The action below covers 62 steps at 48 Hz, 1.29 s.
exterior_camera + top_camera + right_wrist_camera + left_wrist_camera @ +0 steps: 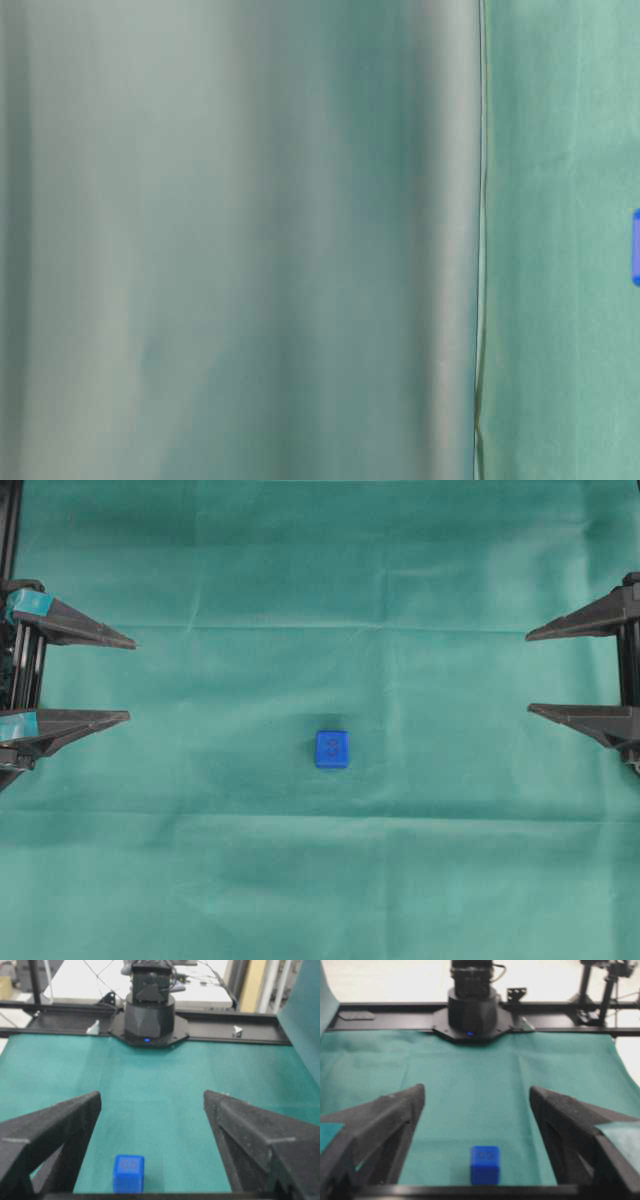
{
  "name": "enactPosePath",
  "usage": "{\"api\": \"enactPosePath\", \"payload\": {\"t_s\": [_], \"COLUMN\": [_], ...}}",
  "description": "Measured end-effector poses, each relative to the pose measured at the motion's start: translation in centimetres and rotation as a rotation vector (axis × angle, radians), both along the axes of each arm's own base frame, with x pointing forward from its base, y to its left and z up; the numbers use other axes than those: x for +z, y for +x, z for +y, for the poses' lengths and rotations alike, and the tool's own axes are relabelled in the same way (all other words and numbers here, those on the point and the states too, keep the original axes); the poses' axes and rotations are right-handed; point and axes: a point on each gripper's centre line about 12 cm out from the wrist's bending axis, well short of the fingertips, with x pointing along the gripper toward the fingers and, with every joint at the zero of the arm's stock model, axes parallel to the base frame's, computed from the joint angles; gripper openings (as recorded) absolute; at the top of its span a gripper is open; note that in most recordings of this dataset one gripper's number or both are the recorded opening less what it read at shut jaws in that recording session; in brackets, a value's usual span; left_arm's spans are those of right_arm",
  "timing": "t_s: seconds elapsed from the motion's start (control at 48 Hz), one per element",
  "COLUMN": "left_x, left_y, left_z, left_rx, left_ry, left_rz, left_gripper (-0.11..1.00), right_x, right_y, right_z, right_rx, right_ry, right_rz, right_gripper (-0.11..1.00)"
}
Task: Handover the blue block to the right arm after grasping it with the left arm, then place it in the designated position.
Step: 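Open the left gripper wide while the right gripper opens too, then move the open left gripper toward the blue cube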
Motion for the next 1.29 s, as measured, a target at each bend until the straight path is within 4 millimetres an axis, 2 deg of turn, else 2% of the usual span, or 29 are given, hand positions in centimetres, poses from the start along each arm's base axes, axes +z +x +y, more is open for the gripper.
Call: {"api": "enactPosePath", "payload": {"t_s": [0.396,0.667,0.896,1.291], "left_x": [0.2,0.6,1.2,2.1], "left_y": [0.1,1.3,3.4,8.8], "left_z": [0.0,0.0,0.0,-0.1], "left_rx": [0.0,0.001,0.001,0.003], "left_ry": [0.0,0.005,0.005,0.01], "left_rz": [-0.003,0.017,0.044,0.1], "left_gripper": [1.0,1.0,1.0,1.0], "right_x": [0.0,0.1,0.0,-0.1], "right_y": [0.0,0.0,0.0,0.2], "right_z": [0.0,0.0,0.0,0.0], "right_rx": [0.0,0.0,0.0,0.0], "right_ry": [0.0,0.0,0.0,0.0], "right_rz": [0.002,-0.002,0.0,0.008], "right_gripper": [0.94,0.94,0.94,0.93]}}
